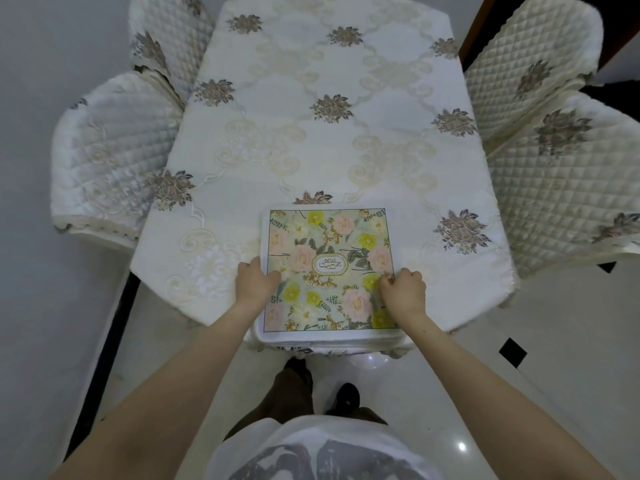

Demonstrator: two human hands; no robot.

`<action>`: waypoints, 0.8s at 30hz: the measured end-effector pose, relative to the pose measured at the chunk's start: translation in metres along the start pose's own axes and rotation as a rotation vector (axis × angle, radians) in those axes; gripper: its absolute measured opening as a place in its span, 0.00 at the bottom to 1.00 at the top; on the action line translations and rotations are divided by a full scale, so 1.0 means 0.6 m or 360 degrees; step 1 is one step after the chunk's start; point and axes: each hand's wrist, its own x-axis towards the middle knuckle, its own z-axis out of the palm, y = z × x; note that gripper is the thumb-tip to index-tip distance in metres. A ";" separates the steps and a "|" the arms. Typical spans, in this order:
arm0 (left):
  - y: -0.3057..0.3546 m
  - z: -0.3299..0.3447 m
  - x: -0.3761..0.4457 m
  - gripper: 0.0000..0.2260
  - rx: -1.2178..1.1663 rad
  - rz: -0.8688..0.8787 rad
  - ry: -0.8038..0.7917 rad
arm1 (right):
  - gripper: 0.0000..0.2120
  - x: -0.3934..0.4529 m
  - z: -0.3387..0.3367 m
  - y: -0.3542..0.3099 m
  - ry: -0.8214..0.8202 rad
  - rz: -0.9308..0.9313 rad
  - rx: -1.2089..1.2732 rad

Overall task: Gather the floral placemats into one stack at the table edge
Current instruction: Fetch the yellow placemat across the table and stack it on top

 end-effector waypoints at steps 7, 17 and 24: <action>-0.013 0.001 -0.001 0.20 0.0119 0.0184 0.0000 | 0.15 -0.008 0.004 0.014 0.0025 -0.0044 0.0010; -0.014 0.043 -0.033 0.31 0.1029 0.0950 -0.0027 | 0.30 -0.015 0.032 0.012 -0.0087 -0.1001 -0.0608; -0.010 0.046 -0.032 0.29 0.1067 0.0908 -0.0130 | 0.30 -0.008 0.027 0.007 -0.0160 -0.0983 -0.0599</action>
